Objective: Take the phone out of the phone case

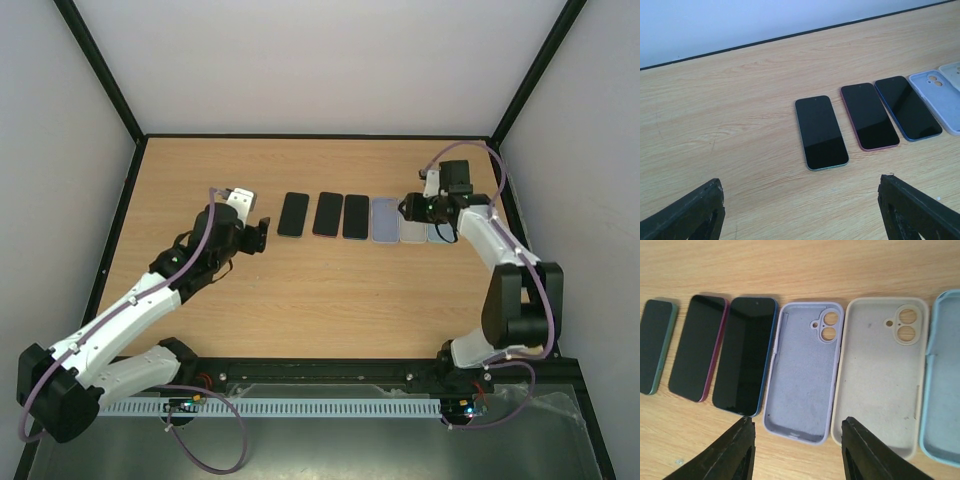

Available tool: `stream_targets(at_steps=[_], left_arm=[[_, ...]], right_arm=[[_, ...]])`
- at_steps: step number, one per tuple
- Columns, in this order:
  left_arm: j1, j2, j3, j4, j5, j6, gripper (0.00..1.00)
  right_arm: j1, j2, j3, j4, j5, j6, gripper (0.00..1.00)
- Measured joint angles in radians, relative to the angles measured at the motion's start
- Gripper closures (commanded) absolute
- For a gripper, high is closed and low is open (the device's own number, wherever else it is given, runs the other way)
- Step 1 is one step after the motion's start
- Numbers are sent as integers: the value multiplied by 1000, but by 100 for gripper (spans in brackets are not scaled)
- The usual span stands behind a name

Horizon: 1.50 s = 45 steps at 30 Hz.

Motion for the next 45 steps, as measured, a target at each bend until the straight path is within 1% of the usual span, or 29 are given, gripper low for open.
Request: stream_targets(at_steps=[2,3,5,7,9,10,11,15,19,22,26,31,35,45], left_arm=[[0,-4,-1,0,0,-9,8],[0,-6,-1,0,0,-17,5],[0,-10,0,0,0,-37,0],[0,-11,9,-9,0,-58,0],[1,-8,31,-28,-1,-70,0],[3,-7,45,-35,-2,-74,0],[4,-6,60,-39,-8,-75,0],[4,-30,75,-33,-57,-74,0],[6,-114,5,-5,-101,-76,0],[6,-171,-44,-4,-122,-78,0],[6,-198,-48,0,-172,-85,0],[6,-241,-49,1,-237,-98,0],[6,-274,-59,11,-267,-101,0],[6,-275,-64,11,-291,-100,0]], right_arm=[[0,-74,-36,10,15,-5,51],[0,-112,-55,16,23,-8,47],[-1,-197,-100,42,43,-9,36],[-4,-288,-150,77,70,-3,24],[-10,-376,-197,119,104,2,7],[-16,-426,-225,141,125,12,1],[-21,-488,-260,171,157,14,2],[-31,-677,-364,261,264,45,2],[-35,-792,-437,332,323,69,2],[-35,-796,-443,354,308,76,2],[-35,-760,-442,359,291,101,3],[-35,-705,-405,313,313,175,3],[-35,-728,-404,314,318,204,3],[-35,-793,-422,334,309,222,2]])
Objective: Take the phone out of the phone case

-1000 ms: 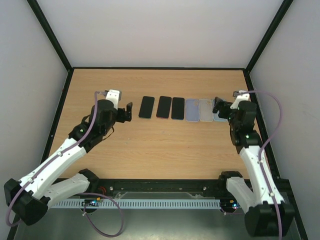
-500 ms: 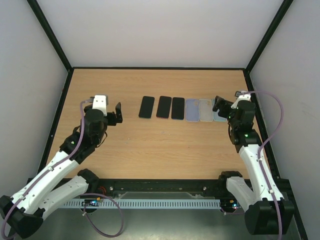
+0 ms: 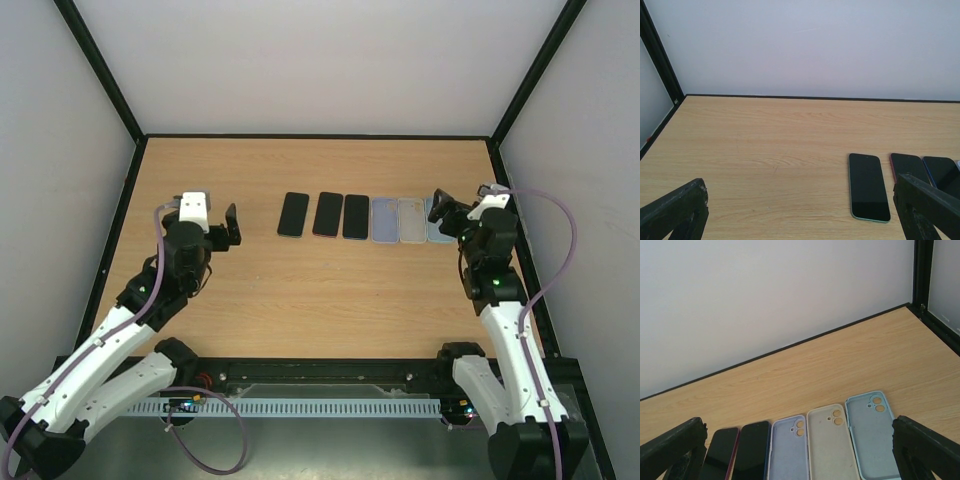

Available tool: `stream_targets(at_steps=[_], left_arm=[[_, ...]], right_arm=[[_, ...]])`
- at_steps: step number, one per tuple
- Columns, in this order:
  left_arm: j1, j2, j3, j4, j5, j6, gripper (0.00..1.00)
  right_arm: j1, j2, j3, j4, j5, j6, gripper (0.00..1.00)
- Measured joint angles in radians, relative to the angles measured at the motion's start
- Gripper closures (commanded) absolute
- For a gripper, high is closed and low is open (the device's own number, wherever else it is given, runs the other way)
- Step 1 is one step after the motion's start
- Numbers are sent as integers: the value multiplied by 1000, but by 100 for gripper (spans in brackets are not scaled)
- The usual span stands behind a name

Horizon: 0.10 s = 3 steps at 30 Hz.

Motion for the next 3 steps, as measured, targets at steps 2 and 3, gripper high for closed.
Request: stream_targets(at_steps=[2,3], left_arm=[[0,0,0,0,-2,0,0],[0,0,0,0,-2,0,0]], right_arm=[[0,-1,0,0,0,2,3],[0,0,0,0,0,2,2]])
